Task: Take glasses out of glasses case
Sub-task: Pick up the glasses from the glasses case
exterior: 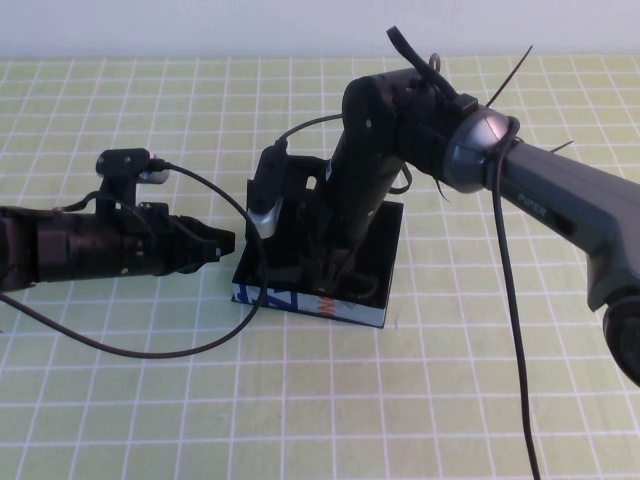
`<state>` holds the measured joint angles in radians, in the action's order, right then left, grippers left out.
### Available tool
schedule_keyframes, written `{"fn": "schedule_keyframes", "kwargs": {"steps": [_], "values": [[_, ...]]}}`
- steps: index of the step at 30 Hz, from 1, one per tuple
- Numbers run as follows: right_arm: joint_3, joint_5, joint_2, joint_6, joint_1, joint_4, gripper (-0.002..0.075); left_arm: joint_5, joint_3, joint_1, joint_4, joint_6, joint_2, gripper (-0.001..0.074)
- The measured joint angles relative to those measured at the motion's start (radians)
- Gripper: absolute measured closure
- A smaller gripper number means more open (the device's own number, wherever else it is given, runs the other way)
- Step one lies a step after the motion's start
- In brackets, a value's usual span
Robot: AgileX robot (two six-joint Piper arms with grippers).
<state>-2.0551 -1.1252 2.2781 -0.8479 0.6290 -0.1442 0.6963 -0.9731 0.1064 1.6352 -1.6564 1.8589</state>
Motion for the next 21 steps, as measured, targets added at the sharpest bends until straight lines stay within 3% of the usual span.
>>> {"fn": "schedule_keyframes", "kwargs": {"steps": [9,21], "values": [[-0.002,-0.052,-0.006,0.037,0.000,0.002,0.0410,0.000,0.000,0.000,0.000,0.000,0.000,0.0739],[-0.058,-0.084,-0.027,0.049,0.000,0.002,0.0398,0.000,0.000,0.000,0.000,0.000,0.000,0.0739]]}}
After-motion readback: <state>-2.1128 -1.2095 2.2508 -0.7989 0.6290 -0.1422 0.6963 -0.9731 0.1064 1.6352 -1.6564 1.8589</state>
